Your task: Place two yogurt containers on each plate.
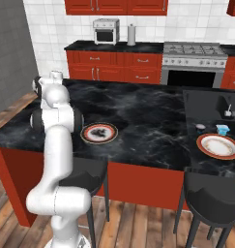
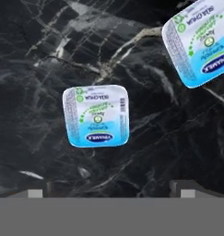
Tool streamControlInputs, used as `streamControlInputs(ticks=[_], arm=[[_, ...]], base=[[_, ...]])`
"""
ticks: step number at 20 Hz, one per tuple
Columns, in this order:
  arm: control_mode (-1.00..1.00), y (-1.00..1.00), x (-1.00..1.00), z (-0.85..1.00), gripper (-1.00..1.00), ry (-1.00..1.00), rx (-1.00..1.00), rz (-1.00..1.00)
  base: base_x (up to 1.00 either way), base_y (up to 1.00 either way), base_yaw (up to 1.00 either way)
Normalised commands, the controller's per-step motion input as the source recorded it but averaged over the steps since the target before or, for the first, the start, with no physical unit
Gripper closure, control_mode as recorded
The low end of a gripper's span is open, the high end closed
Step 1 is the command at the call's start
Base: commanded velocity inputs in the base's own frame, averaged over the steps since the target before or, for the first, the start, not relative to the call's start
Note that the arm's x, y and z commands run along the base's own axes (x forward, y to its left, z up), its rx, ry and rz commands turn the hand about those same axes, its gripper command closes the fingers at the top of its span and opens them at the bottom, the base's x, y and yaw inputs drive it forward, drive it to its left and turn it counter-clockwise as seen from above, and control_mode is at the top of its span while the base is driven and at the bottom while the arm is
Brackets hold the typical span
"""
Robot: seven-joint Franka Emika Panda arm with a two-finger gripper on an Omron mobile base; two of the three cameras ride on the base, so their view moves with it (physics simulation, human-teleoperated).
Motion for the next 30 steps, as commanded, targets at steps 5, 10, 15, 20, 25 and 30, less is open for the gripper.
streamControlInputs(ticks=[5,10,15,20,25,30], arm=[[-1.00,0.00,0.68,-0.25,-1.00,-0.03,0.00,0.00],[-1.00,-0.09,-0.36,-0.32,-1.00,-0.16,0.05,0.01],[-1.00,-0.07,-0.60,-0.05,-1.00,-0.22,0.11,0.03],[-1.00,0.00,0.00,-0.33,-1.00,-0.27,0.13,0.00],[-1.00,-0.09,-0.17,-0.12,-1.00,-0.30,0.21,0.00],[-1.00,-0.02,-0.06,-0.31,-1.00,-0.31,0.16,0.00]], base=[[0.00,0.00,0.00],[0.00,0.00,0.00],[0.00,0.00,0.00],[0.00,0.00,0.00],[0.00,0.00,0.00],[0.00,0.00,0.00]])
